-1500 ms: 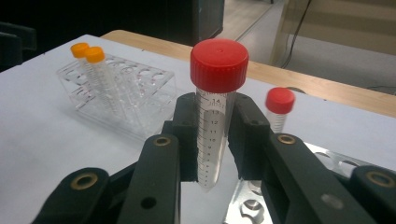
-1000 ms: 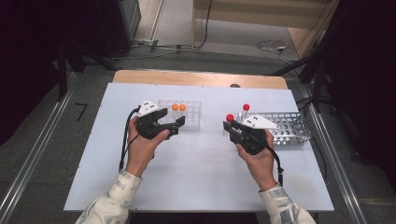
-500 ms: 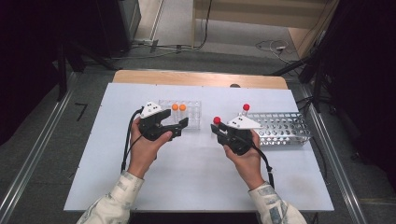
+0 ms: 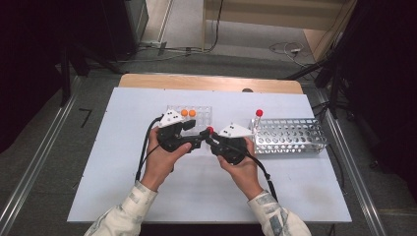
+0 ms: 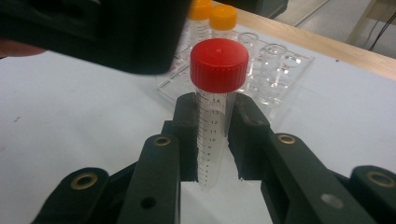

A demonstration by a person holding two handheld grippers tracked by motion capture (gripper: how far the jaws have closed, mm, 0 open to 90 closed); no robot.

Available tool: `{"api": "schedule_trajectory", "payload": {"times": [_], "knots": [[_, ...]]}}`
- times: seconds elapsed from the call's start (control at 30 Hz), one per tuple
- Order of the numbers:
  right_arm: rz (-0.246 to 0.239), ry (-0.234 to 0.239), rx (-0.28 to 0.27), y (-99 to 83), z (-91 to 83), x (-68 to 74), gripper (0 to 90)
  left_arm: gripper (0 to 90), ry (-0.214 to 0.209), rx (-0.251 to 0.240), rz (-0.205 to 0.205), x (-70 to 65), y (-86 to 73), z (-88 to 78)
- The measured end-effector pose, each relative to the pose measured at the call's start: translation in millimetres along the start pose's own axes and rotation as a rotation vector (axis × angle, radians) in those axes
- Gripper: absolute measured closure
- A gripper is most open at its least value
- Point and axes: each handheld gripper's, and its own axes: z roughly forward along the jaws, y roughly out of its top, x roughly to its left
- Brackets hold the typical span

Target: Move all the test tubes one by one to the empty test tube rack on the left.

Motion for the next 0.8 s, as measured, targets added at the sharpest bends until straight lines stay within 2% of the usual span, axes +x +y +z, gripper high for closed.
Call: {"api": "schedule_trajectory", "payload": {"times": [0.37,0.47,0.57,0.63,0.8], "knots": [[-0.016,0.021,-0.009,5.4,1.4,8.9,71.0,62.6,-0.010,0.025,0.024,-2.2,-2.3,5.4],[-0.025,0.025,-0.009,6.1,1.9,10.3,71.0,68.4,-0.007,0.026,0.036,-2.9,-2.4,5.6],[-0.019,0.028,-0.005,6.2,2.2,11.0,70.6,70.5,0.002,0.027,0.051,-3.3,-2.5,5.1],[-0.017,0.040,-0.007,6.1,2.2,11.3,64.8,70.8,0.007,0.028,0.053,-2.4,-2.3,4.4],[0.006,0.096,-0.015,6.5,-0.6,9.9,40.3,70.9,0.019,0.010,0.044,2.6,0.2,-1.7]]}}
